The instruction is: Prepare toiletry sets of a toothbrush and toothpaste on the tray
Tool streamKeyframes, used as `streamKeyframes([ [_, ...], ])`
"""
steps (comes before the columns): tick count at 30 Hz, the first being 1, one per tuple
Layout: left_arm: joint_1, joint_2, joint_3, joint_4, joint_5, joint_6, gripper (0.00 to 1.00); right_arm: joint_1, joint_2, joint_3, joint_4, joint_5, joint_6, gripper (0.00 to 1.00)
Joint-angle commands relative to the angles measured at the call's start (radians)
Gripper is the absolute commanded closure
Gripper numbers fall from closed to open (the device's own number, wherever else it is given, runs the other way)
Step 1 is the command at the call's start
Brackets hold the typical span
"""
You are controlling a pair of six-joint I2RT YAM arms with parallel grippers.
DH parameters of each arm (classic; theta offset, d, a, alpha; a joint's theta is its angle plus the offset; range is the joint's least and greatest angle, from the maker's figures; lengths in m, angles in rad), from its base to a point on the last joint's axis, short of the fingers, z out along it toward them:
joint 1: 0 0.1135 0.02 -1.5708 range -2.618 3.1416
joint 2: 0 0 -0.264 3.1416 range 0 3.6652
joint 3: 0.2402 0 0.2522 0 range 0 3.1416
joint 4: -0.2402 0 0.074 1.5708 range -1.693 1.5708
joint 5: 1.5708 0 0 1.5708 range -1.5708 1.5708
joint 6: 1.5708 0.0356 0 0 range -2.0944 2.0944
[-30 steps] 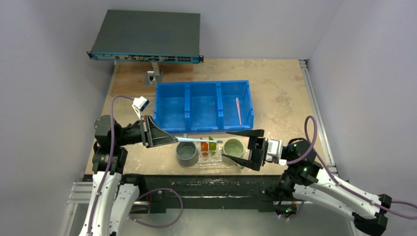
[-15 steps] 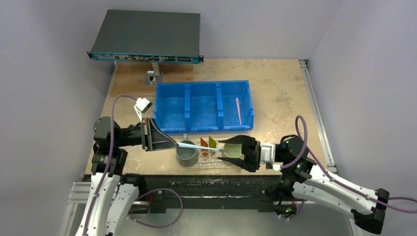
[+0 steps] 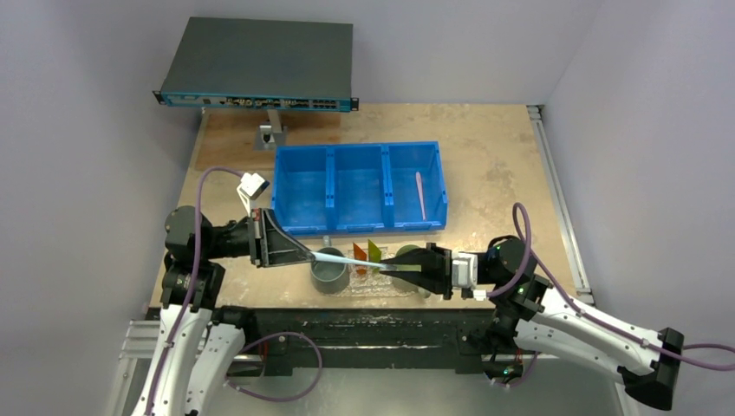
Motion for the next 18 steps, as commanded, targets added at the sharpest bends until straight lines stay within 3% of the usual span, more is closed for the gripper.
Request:
streamKeyframes([
  [1,-0.004,-0.007,0.029,0.035,0.008,-0.001,1.0,-0.003,-0.007,0.034,0.005,-0.018,-0.012,0.81],
  [5,-0.004,-0.006,0.031,-0.024,0.001,0.047,1.0,-0.003,-0.011,0.03,0.015,-0.008,0.001,0.91],
  [8,-0.004,0.0,0.05,-0.166,-0.018,0.153,0.97,-0.003,-0.011,0.03,0.019,0.003,0.018,0.98],
  [11,-0.004,0.006,0.085,-0.322,-0.047,0.272,0.8,-0.003,-0.006,0.047,-0.008,0.016,0.036,1.0],
  [14,-0.004,0.01,0.098,-0.375,-0.067,0.314,0.62,-0.003,0.015,0.081,-0.066,0.025,0.05,1.0],
  [18,-0.004,0.024,0.154,-0.517,-0.136,0.429,0.48,-0.003,0.055,0.149,-0.184,0.047,0.072,1.0],
])
